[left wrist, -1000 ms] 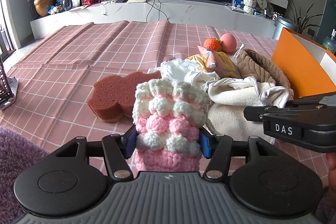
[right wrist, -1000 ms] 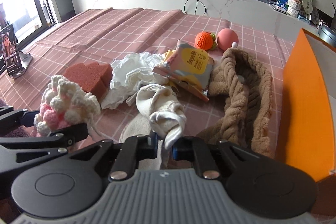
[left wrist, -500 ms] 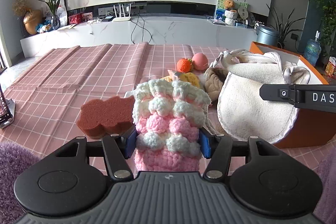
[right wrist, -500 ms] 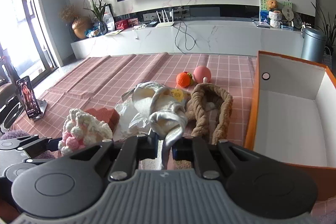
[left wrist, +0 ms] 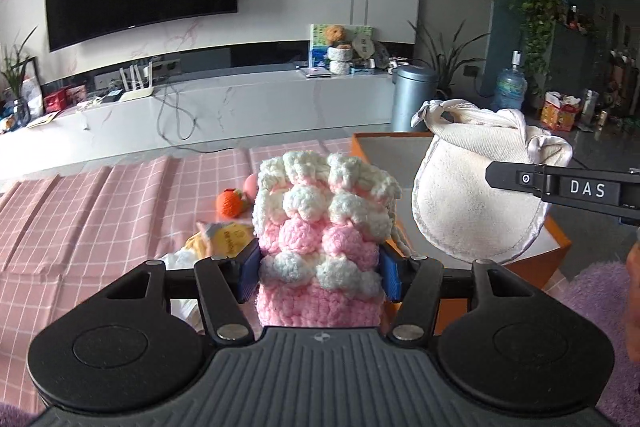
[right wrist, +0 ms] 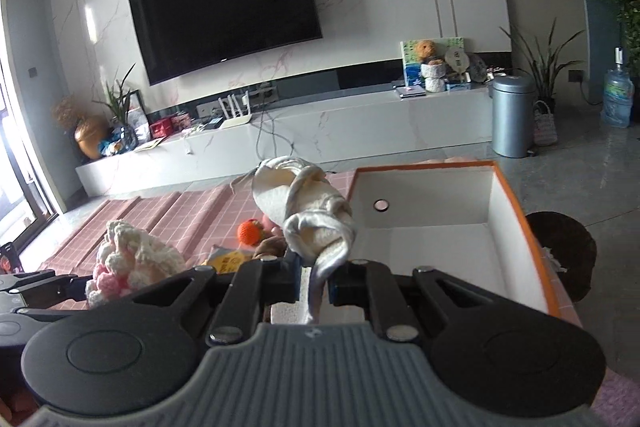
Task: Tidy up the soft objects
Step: 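Carry pouch and cream pad into the orange box and open both tools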
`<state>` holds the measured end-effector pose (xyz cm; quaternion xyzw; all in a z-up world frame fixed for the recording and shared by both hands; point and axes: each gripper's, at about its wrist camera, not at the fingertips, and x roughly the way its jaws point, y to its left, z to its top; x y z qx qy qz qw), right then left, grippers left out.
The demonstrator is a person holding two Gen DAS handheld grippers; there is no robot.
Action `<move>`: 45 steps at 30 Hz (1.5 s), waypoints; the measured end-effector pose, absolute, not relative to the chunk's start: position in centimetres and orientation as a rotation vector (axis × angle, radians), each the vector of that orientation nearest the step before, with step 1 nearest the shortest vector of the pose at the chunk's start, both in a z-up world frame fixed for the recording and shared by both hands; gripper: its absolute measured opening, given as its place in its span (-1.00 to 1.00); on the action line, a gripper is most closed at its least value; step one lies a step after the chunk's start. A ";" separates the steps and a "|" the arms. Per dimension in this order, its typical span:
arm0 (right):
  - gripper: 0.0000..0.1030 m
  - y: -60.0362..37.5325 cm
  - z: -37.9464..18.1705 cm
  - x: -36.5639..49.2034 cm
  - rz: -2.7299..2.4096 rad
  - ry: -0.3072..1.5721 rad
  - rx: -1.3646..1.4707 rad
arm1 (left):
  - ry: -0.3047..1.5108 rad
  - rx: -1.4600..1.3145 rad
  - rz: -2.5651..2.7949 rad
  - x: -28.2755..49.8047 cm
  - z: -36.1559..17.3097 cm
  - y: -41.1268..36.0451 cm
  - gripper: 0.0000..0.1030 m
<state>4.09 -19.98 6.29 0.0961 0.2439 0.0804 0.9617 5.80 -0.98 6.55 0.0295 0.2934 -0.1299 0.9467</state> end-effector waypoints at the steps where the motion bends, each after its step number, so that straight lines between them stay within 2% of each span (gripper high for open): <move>1: -0.80 -21.0 6.5 4.2 0.144 0.488 0.211 | 0.594 0.059 -0.296 6.4 6.9 -1.7 0.29; 6: -0.80 -24.7 7.0 5.0 0.087 0.501 0.274 | 0.607 0.099 -0.395 8.9 6.9 -5.4 0.28; 9: -0.80 -26.1 6.7 5.8 0.067 0.533 0.274 | 0.676 0.084 -0.479 10.6 6.3 -7.5 0.28; 18: -0.80 -28.3 2.3 9.6 0.058 0.749 0.194 | 0.879 0.282 -0.550 13.5 2.7 -12.7 0.29; 25: -0.79 -29.1 0.4 13.0 0.145 0.912 0.127 | 1.011 0.317 -0.584 15.0 2.1 -12.7 0.30; 34: -0.77 -27.4 -1.2 14.6 0.192 1.013 0.004 | 1.043 0.375 -0.591 15.3 1.6 -13.4 0.40; 38: -0.74 -27.0 -1.8 14.9 0.181 1.039 -0.031 | 1.039 0.389 -0.581 15.6 1.6 -13.6 0.54; 45: -0.66 -26.6 -1.7 15.1 0.167 1.049 -0.062 | 1.006 0.357 -0.591 15.6 1.8 -13.1 0.65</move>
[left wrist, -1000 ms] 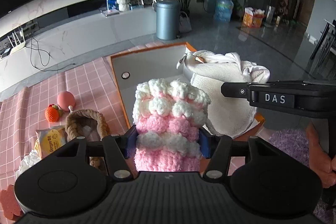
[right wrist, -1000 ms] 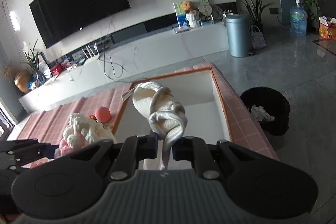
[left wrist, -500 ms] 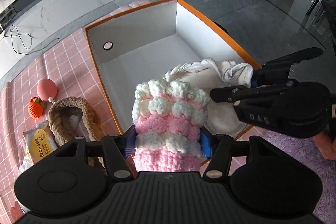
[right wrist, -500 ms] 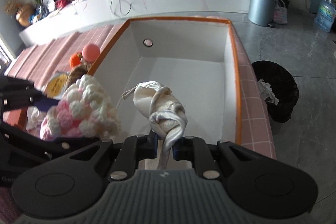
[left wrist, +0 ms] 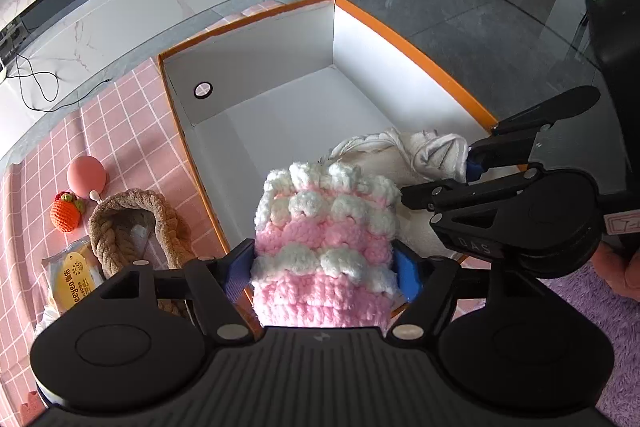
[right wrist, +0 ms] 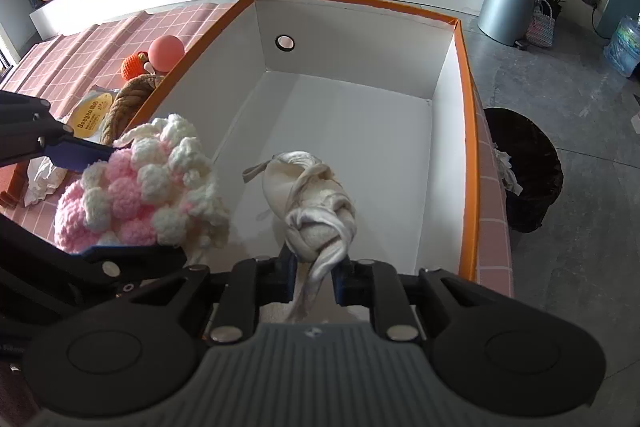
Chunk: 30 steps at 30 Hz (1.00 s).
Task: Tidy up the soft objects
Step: 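Carry pouch and cream pad into the orange box and open both tools, then move both tools back over the remaining items on the table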
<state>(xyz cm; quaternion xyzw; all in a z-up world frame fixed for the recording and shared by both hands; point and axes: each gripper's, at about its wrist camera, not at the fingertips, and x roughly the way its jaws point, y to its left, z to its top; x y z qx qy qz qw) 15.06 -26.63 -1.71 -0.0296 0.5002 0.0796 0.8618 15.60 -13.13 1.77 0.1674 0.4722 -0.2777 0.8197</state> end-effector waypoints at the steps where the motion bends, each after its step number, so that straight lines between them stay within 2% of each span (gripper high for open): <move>1: -0.64 -26.5 -1.7 15.1 0.166 1.050 -0.069 | 0.993 0.361 -0.589 15.4 1.9 -13.1 0.66; 8: -0.39 -25.9 -1.4 14.9 0.146 1.037 -0.148 | 0.921 0.348 -0.593 14.2 3.8 -12.0 0.74; 13: 0.13 -25.6 -0.4 14.2 0.122 0.993 -0.201 | 0.893 0.322 -0.580 13.8 4.9 -11.1 0.74; 19: 0.39 -25.1 1.2 12.8 0.101 0.938 -0.252 | 0.859 0.242 -0.559 13.3 5.8 -9.4 0.74; 23: 0.46 -24.6 2.6 11.5 0.083 0.872 -0.275 | 0.816 0.171 -0.549 12.6 6.7 -7.4 0.74; 25: 0.56 -24.3 3.3 10.7 0.079 0.824 -0.267 | 0.783 0.129 -0.535 12.2 7.1 -6.2 0.74; 30: 0.56 -23.4 4.7 9.0 0.063 0.693 -0.166 | 0.710 0.051 -0.487 10.9 7.7 -2.9 0.71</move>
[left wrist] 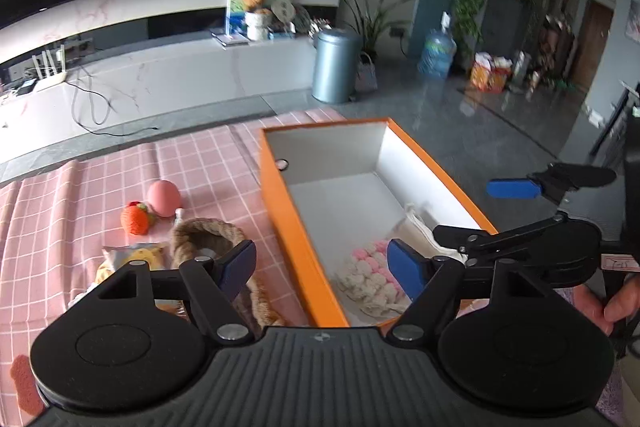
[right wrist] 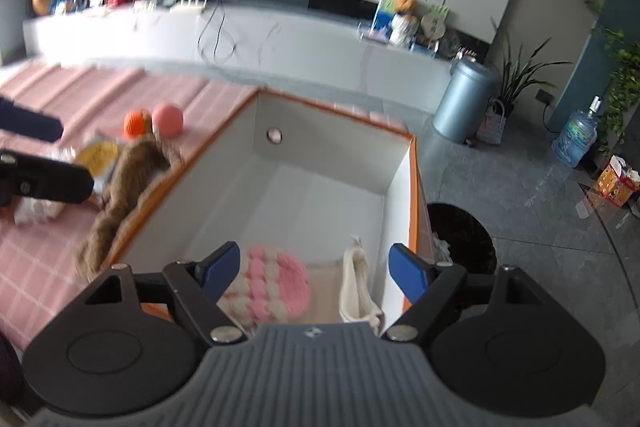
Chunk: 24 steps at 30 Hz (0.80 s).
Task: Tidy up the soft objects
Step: 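Move both tools back over the remaining items on the table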
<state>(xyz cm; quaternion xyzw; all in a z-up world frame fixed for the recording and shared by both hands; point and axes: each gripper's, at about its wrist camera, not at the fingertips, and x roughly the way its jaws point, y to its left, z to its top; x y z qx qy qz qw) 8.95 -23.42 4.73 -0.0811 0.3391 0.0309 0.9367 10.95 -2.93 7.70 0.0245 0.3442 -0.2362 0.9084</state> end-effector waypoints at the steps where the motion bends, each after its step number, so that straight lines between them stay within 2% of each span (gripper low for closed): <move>1: 0.56 -23.1 5.0 8.6 0.070 0.666 -0.142 | 0.694 0.035 -0.472 10.7 7.8 -2.2 0.70; 10: 0.57 -17.6 5.1 6.0 0.164 0.537 0.029 | 0.605 -0.114 -0.305 8.4 6.9 4.5 0.64; 16: 0.60 -12.8 3.0 6.3 0.267 0.579 0.140 | 0.612 -0.119 -0.210 6.9 3.9 7.7 0.62; 24: 0.59 -7.5 0.2 7.2 0.322 0.627 0.053 | 0.617 -0.103 -0.030 6.1 0.6 12.0 0.53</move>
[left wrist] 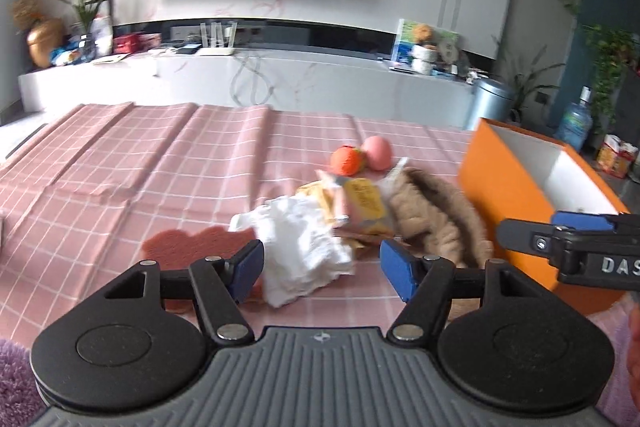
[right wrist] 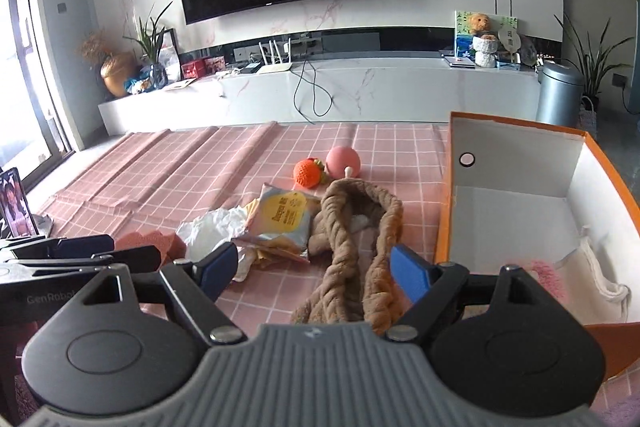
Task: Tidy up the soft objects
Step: 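Move both tools back over the remaining items on the table, then grasp the brown sponge with left tool while right tool grasps the Deeyeo wipes pack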
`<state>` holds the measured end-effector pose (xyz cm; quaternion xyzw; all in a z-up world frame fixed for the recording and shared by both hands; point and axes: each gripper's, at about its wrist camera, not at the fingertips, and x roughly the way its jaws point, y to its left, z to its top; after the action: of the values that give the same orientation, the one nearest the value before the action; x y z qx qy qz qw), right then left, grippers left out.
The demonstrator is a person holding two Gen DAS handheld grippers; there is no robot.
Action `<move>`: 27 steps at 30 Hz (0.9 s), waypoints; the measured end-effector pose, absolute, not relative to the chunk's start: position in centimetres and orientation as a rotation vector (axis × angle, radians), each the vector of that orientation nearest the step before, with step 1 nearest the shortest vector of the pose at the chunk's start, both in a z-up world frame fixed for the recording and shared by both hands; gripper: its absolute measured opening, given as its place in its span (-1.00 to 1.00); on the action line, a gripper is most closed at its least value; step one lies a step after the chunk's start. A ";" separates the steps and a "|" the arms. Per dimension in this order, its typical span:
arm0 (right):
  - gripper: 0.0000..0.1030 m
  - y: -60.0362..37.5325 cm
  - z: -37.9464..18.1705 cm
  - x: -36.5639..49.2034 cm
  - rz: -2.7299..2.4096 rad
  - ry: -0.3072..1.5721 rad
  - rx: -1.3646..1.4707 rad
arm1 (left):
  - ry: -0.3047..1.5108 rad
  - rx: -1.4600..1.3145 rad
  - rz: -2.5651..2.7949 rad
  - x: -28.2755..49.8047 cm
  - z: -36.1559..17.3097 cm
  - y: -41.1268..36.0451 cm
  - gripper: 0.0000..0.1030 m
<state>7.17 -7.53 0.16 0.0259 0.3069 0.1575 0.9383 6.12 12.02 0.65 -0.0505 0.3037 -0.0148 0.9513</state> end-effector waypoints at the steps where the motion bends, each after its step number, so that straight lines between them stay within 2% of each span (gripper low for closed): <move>1: 0.58 -7.2 -0.1 7.4 0.331 0.636 0.055 | 0.614 -0.091 -0.019 6.2 0.5 12.4 0.54; 5: 0.58 -5.5 -1.0 8.7 0.345 0.666 0.031 | 0.619 -0.013 0.041 6.6 -0.1 13.8 0.70; 16: 0.57 -1.2 -4.2 13.6 0.375 0.739 -0.037 | 0.768 0.042 0.128 9.3 -3.2 15.9 0.79; 18: 0.57 -0.6 -4.6 14.1 0.391 0.739 -0.051 | 0.795 -0.023 0.169 9.2 -3.7 16.6 0.79; 20: 0.51 0.2 -4.9 14.5 0.408 0.740 -0.065 | 0.812 -0.142 0.206 9.2 -3.8 18.1 0.79; 22: 0.31 1.3 -5.1 15.0 0.438 0.731 -0.086 | 0.831 -0.249 0.257 9.0 -3.8 19.3 0.79; 24: 0.20 2.7 -5.1 15.4 0.468 0.705 -0.128 | 0.857 -0.321 0.269 8.8 -3.8 20.1 0.78; 27: 0.15 4.8 -5.2 16.5 0.520 0.685 -0.174 | 0.896 -0.431 0.235 8.8 -4.3 20.8 0.76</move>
<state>16.49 4.82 -5.17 -0.0841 0.3315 0.2518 0.9053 8.84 20.77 -4.31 -0.2061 0.4286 0.1124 0.8725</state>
